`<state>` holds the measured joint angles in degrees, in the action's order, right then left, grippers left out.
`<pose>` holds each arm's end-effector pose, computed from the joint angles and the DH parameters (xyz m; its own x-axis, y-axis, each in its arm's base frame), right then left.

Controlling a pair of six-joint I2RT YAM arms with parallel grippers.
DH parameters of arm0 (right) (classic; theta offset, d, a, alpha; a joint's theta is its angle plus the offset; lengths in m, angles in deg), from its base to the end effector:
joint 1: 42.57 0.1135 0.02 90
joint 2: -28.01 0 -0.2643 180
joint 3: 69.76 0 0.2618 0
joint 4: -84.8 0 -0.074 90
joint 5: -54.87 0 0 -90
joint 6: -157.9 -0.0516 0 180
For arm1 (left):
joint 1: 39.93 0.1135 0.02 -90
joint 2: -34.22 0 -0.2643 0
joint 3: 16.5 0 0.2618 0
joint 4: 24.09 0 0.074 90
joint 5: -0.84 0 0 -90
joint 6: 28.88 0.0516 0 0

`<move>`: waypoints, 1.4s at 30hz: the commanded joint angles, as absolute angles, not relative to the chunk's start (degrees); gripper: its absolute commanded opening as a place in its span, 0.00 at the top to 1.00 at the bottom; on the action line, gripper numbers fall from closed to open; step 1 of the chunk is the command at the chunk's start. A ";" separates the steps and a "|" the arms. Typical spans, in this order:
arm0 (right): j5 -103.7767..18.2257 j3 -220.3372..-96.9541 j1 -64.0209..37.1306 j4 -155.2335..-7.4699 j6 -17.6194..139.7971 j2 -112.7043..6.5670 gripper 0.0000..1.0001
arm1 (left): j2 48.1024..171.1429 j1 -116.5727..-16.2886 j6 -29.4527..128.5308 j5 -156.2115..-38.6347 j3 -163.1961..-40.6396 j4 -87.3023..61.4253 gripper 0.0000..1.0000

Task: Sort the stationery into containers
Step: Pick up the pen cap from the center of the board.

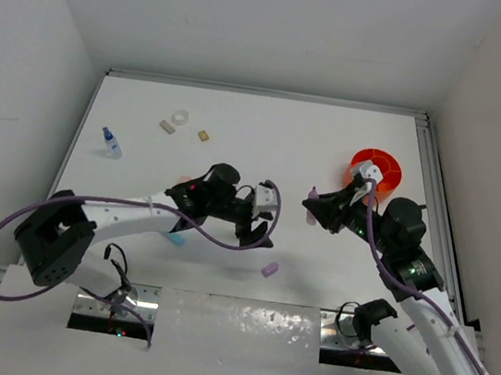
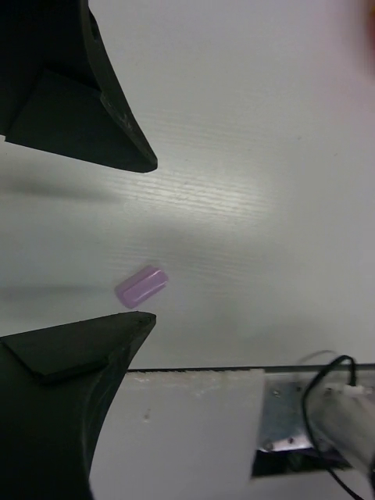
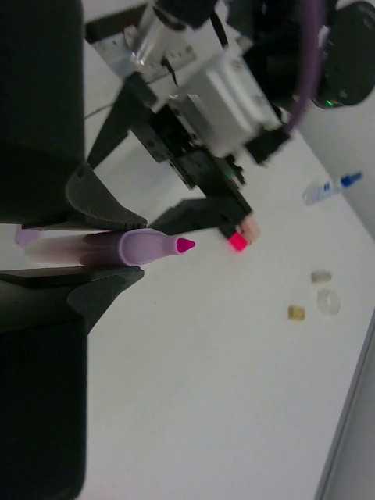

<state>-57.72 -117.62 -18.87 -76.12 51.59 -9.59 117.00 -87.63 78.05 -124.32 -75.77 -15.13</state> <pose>0.1646 0.0939 0.3027 -0.3366 0.1354 -0.9319 -0.6503 0.6823 0.3340 0.1967 -0.2603 0.2089 -0.0744 0.4355 -0.8971 0.9965 0.0670 -0.0501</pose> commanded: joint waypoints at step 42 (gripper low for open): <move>-66.07 -125.11 -2.93 -102.87 44.79 -23.40 0.98 | 94.95 -81.59 47.67 -126.52 -66.14 -46.97 1.00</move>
<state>-67.43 -122.12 -3.31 -103.31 44.44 -23.06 96.69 -82.78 46.70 -129.37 -66.65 -47.46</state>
